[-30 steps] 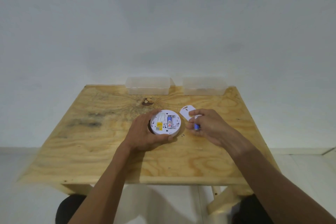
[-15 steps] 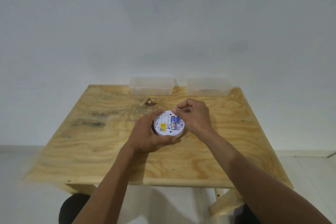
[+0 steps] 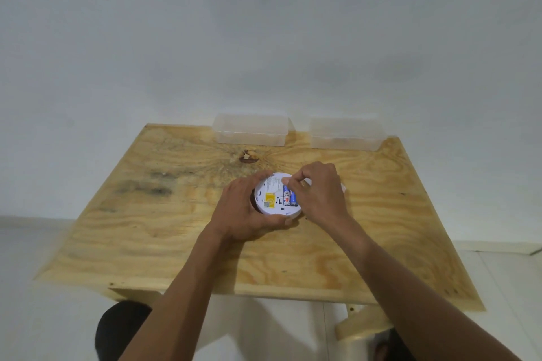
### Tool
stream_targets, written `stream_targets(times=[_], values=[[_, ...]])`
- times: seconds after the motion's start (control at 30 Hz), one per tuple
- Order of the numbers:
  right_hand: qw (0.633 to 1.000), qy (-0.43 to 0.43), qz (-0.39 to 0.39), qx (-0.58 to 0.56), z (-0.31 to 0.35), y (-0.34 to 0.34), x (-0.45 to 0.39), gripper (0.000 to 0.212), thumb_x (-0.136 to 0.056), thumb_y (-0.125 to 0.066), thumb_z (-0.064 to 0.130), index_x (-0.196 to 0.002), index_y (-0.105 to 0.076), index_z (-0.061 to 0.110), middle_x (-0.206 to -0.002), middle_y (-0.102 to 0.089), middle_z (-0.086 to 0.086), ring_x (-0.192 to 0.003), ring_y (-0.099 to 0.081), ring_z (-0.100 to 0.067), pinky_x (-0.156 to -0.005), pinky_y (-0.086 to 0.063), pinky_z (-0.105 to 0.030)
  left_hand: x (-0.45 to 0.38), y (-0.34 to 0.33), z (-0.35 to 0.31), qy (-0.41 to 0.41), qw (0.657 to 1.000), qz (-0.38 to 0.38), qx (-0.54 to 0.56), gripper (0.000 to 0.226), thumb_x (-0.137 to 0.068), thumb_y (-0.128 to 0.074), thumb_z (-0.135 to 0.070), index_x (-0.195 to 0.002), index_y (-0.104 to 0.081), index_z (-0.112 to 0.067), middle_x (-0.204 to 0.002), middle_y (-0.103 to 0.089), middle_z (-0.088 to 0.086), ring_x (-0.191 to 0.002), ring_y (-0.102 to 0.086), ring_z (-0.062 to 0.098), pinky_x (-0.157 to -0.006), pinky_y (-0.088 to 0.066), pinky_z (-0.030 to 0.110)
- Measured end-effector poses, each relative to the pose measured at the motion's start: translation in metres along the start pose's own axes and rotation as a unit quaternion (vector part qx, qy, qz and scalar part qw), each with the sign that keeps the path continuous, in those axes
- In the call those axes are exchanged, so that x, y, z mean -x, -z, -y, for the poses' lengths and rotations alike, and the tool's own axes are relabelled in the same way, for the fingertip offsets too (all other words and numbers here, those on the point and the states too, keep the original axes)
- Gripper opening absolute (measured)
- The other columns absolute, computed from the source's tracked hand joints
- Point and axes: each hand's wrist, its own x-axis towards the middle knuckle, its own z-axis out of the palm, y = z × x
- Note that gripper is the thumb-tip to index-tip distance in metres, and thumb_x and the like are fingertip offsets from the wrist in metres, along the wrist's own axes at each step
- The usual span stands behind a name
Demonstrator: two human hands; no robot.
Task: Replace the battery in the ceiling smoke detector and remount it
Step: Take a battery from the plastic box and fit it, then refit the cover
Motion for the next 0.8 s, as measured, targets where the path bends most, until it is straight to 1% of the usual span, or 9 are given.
stream_targets(times=[0.07, 0.17, 0.2, 0.3, 0.43, 0.5, 0.6, 0.7, 0.8], values=[[0.999, 0.032, -0.028, 0.025, -0.005, -0.006, 0.006, 0.024, -0.086, -0.072, 0.035, -0.074, -0.070, 0.014, -0.087, -0.062, 0.005, -0.100, -0.049, -0.018, -0.074, -0.046, -0.036, 0.000, -0.001, 0.001, 0.005, 1.000, 0.004, -0.004, 0.077, -0.051, -0.078, -0.070, -0.120, -0.055, -0.046, -0.098, -0.059, -0.046, -0.095, -0.057, -0.018, -0.088, -0.047, 0.015], [0.993, 0.071, -0.065, 0.069, -0.013, -0.011, 0.015, 0.025, -0.087, -0.070, 0.039, -0.076, -0.074, 0.017, -0.089, -0.060, 0.008, -0.100, -0.050, -0.018, -0.074, -0.043, -0.034, -0.002, -0.003, 0.003, 0.010, 1.000, 0.002, -0.012, 0.100, -0.049, -0.076, -0.075, -0.133, -0.059, -0.025, -0.117, -0.065, -0.021, -0.104, -0.061, 0.002, -0.097, -0.051, 0.035], [0.990, 0.084, -0.071, 0.087, -0.016, -0.011, 0.016, 0.024, -0.088, -0.068, 0.040, -0.079, -0.076, 0.019, -0.094, -0.062, 0.008, -0.103, -0.050, -0.018, -0.075, -0.039, -0.032, -0.002, -0.003, 0.005, 0.009, 1.000, 0.002, -0.013, 0.102, -0.049, -0.076, -0.076, -0.133, -0.059, -0.022, -0.117, -0.066, -0.016, -0.105, -0.062, 0.005, -0.096, -0.052, 0.038], [0.985, 0.100, -0.079, 0.118, -0.019, -0.008, 0.020, 0.019, -0.087, -0.068, 0.042, -0.084, -0.079, 0.028, -0.105, -0.063, 0.007, -0.110, -0.049, -0.020, -0.081, -0.039, -0.035, -0.002, -0.003, 0.003, 0.007, 1.000, 0.004, -0.006, 0.097, -0.049, -0.077, -0.075, -0.129, -0.061, -0.023, -0.109, -0.066, -0.019, -0.100, -0.063, 0.004, -0.092, -0.055, 0.036], [0.985, 0.079, -0.091, 0.126, -0.015, -0.011, 0.023, 0.018, -0.086, -0.067, 0.040, -0.079, -0.078, 0.028, -0.104, -0.062, 0.007, -0.109, -0.048, -0.020, -0.080, -0.044, -0.038, -0.001, -0.004, 0.003, 0.009, 1.000, 0.004, 0.007, 0.095, -0.049, -0.081, -0.070, -0.129, -0.060, -0.025, -0.112, -0.068, -0.017, -0.104, -0.065, 0.006, -0.093, -0.055, 0.039], [0.983, 0.073, -0.092, 0.138, -0.013, -0.012, 0.024, 0.019, -0.087, -0.066, 0.040, -0.079, -0.078, 0.027, -0.103, -0.061, 0.008, -0.109, -0.047, -0.020, -0.080, -0.043, -0.038, -0.001, -0.003, 0.001, 0.006, 1.000, 0.006, 0.006, 0.083, -0.050, -0.081, -0.069, -0.123, -0.060, -0.038, -0.104, -0.066, -0.028, -0.100, -0.064, -0.002, -0.091, -0.055, 0.033], [0.985, 0.060, -0.082, 0.141, -0.012, -0.010, 0.024, 0.022, -0.089, -0.063, 0.041, -0.083, -0.078, 0.027, -0.107, -0.060, 0.007, -0.112, -0.044, -0.019, -0.085, -0.041, -0.039, 0.000, -0.001, -0.006, -0.013, 1.000, 0.004, -0.002, 0.068, -0.054, -0.078, -0.064, -0.113, -0.047, -0.056, -0.101, -0.058, -0.051, -0.095, -0.059, -0.018, -0.083, -0.049, 0.009], [0.988, 0.042, -0.063, 0.135, -0.009, -0.007, 0.028, 0.025, -0.092, -0.058, 0.044, -0.089, -0.078, 0.030, -0.115, -0.058, 0.007, -0.117, -0.041, -0.020, -0.090, -0.035, -0.037, 0.002, 0.000, -0.012, -0.009, 1.000, 0.004, -0.003, 0.066, -0.056, -0.077, -0.065, -0.115, -0.048, -0.055, -0.099, -0.056, -0.052, -0.096, -0.057, -0.020, -0.084, -0.048, 0.009], [0.988, 0.036, -0.054, 0.138, -0.007, -0.006, 0.032, 0.026, -0.093, -0.054, 0.042, -0.094, -0.078, 0.031, -0.120, -0.055, 0.008, -0.119, -0.037, -0.018, -0.092, -0.031, -0.035, 0.003, 0.000, -0.009, -0.010, 1.000, 0.013, 0.006, 0.053, -0.059, -0.076, -0.062, -0.108, -0.056, -0.059, -0.103, -0.051, -0.058, -0.096, -0.055, -0.024, -0.081, -0.045, 0.003]])
